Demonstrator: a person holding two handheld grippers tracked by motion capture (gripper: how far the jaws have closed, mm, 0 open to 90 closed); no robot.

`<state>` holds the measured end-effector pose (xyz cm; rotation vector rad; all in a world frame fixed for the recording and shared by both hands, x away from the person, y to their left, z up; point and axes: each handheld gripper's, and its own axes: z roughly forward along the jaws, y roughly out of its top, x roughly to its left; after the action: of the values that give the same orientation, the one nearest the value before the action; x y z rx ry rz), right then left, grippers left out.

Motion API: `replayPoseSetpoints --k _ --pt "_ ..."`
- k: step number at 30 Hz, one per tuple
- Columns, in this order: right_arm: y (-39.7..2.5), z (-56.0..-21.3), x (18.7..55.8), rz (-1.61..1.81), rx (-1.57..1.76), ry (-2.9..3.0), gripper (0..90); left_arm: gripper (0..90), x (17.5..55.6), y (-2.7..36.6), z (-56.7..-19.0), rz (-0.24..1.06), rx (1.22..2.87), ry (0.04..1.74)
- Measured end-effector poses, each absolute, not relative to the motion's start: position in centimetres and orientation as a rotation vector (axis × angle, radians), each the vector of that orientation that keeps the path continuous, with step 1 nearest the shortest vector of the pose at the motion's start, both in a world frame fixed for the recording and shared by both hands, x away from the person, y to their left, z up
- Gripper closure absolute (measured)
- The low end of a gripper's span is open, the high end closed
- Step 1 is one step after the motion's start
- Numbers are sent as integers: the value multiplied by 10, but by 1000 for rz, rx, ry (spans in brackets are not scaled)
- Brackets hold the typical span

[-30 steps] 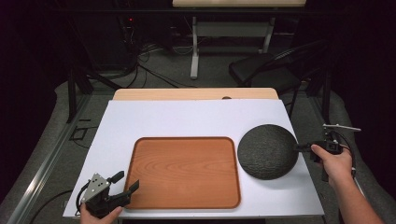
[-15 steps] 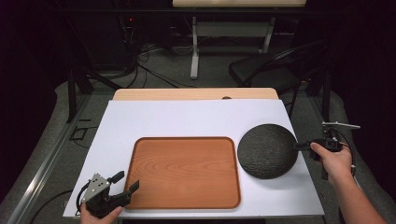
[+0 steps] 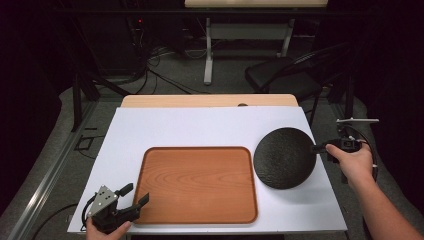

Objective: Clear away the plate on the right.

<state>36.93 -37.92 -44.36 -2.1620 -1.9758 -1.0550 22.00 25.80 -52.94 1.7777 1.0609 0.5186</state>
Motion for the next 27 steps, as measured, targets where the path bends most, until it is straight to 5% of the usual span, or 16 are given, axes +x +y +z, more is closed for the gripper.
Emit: replayPoseSetpoints --k 27 --pt "-324 -390 399 -787 -2102 -2299 876 309 219 258 -529 523 1778 1058"
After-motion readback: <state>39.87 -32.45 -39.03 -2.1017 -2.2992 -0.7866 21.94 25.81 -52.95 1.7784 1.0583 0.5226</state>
